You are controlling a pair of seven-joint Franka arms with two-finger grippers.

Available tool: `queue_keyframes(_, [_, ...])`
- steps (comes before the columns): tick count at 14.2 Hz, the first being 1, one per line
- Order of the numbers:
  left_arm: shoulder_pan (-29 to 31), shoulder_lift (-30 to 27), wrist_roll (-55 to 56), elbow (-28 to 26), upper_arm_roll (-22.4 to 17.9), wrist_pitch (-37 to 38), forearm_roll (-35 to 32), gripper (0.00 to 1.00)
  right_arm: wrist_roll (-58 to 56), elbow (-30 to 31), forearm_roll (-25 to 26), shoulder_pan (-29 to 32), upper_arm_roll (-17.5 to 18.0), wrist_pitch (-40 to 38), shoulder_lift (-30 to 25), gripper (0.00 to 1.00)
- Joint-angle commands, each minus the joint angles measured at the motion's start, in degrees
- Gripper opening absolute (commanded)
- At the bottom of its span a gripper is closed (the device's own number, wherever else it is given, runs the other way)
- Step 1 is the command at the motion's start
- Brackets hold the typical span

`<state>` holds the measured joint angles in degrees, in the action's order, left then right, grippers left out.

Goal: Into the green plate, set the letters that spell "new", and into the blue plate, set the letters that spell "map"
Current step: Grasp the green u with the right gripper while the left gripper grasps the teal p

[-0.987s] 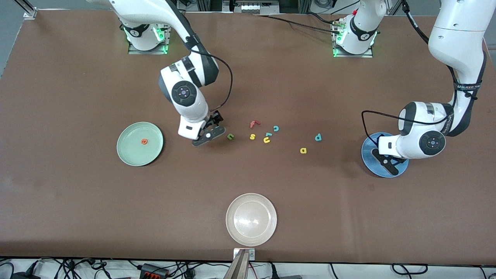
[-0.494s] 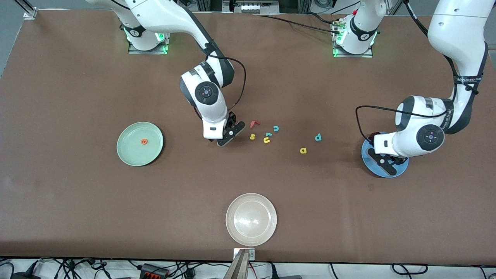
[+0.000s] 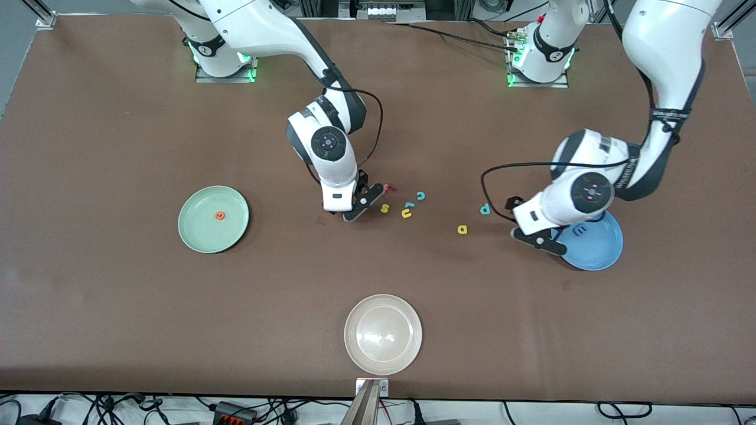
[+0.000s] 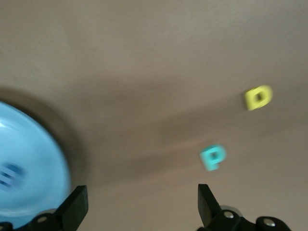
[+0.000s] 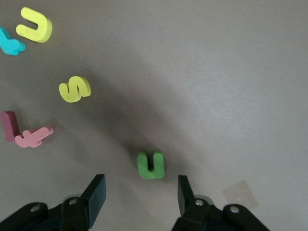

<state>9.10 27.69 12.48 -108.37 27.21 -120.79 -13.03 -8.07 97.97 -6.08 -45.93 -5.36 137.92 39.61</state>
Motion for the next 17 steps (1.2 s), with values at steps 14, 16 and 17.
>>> queue_keyframes(14, [-0.4, 4.7, 16.3, -8.5, 2.9, -16.3, -1.9, 0.68, -1.9, -2.9, 0.2, 0.0, 0.0, 3.2, 3.4, 0.25])
queue_keyframes(16, [0.0, 5.4, 16.3, -8.4, 2.8, -16.7, -6.4, 0.67, -1.9, -3.3, 0.1, 0.6, -0.3, 3.1, 2.9, 0.18])
queue_keyframes(17, [0.2, 5.5, 16.4, -8.4, 2.8, -16.8, -6.6, 0.65, -1.8, -3.4, 0.1, 1.1, -0.5, 2.6, 2.8, 0.15])
